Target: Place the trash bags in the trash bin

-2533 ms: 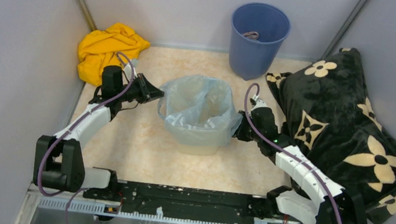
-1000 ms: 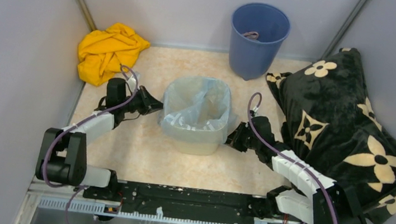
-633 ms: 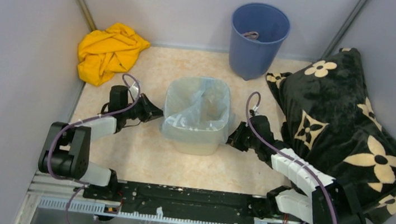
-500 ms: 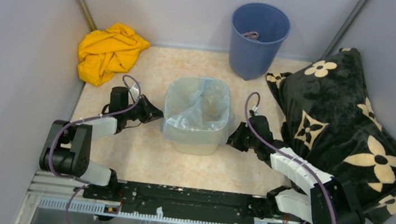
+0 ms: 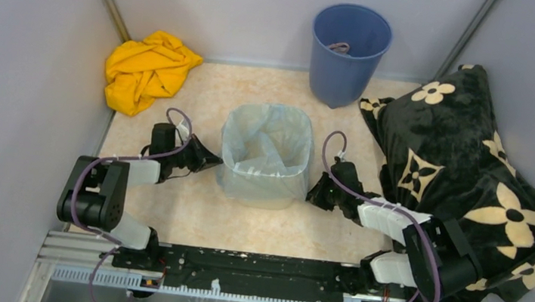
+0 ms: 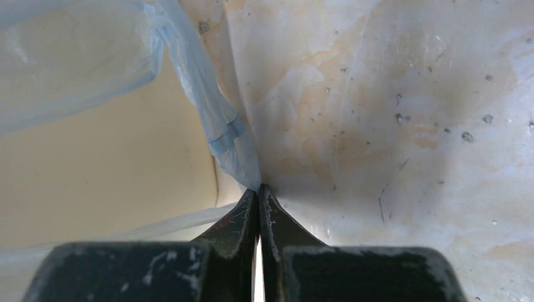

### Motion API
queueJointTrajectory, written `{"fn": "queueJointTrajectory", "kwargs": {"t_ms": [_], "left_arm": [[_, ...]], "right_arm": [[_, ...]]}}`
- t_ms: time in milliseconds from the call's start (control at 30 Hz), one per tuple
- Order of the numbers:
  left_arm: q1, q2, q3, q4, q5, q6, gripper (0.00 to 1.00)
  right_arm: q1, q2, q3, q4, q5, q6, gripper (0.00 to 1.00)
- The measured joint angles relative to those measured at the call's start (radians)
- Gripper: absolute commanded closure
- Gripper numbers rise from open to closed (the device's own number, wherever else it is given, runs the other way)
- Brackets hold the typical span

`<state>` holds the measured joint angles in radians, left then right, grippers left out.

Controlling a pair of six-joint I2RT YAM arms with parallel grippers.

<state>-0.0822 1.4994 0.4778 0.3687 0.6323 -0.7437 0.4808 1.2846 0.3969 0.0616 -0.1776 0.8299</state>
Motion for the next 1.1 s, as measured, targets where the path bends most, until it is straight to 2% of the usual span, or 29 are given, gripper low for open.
{"fn": "queueJointTrajectory", "kwargs": {"t_ms": [567, 833, 933, 1033, 1100], "left_arm": [[-0.002, 0.077, -0.032, 0.079, -0.011, 0.004, 0.99], [-0.104, 0.085, -0.034, 0.101, -0.033, -0.014, 0.96], [-0.144, 0.105, -0.03, 0.12, -0.039, -0.026, 0.9], [-0.157, 0.108, -0.026, 0.125, -0.04, -0.031, 0.76], [-0.158, 0.105, -0.013, 0.099, -0.053, -0.024, 0.66]], "right_arm": [[-0.008, 0.074, -0.016, 0.159, -0.008, 0.002, 1.0], [-0.008, 0.087, -0.018, 0.187, -0.013, 0.004, 1.0], [-0.008, 0.086, -0.018, 0.186, -0.013, 0.004, 1.0], [-0.008, 0.075, -0.025, 0.181, -0.01, 0.004, 1.0], [-0.008, 0.056, -0.031, 0.164, -0.007, 0.003, 0.9]]}}
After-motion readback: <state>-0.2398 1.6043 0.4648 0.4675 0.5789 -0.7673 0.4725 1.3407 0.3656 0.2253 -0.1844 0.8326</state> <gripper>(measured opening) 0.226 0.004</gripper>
